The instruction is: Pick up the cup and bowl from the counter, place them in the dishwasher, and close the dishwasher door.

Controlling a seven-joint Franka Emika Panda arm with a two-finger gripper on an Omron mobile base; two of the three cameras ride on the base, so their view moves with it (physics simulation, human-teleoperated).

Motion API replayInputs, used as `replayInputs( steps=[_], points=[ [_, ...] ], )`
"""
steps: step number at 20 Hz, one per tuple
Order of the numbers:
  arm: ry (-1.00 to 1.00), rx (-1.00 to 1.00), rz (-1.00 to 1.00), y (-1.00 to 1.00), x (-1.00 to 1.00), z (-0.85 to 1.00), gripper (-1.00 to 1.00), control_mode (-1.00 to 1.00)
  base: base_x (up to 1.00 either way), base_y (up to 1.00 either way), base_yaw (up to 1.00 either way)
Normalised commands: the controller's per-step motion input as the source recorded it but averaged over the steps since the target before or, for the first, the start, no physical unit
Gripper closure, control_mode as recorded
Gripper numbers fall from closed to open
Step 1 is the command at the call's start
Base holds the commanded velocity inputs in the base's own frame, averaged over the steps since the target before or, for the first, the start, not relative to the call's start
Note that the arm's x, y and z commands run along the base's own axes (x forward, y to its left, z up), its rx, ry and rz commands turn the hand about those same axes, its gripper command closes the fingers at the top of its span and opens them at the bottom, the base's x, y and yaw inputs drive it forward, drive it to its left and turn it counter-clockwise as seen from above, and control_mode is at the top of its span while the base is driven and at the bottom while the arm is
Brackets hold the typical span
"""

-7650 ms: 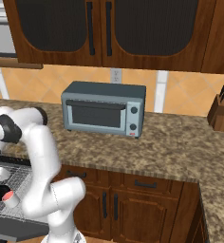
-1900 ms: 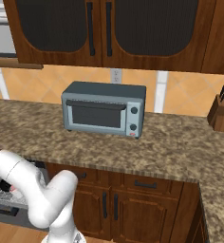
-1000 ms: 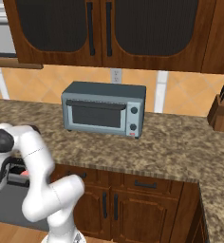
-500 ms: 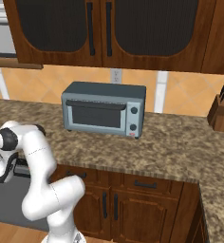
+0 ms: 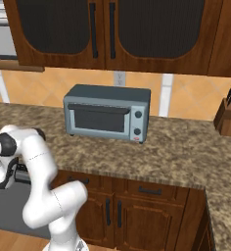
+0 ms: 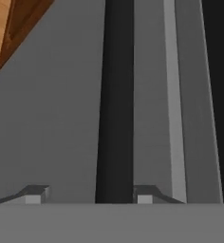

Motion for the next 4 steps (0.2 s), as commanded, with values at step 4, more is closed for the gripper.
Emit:
replayInputs(
  steps=[4],
  points=[
    [-0.95,-0.18,0.01,-0.52,1.00,-0.79,-1.00,-1.00,0.00,0.00,0.00]
  ],
)
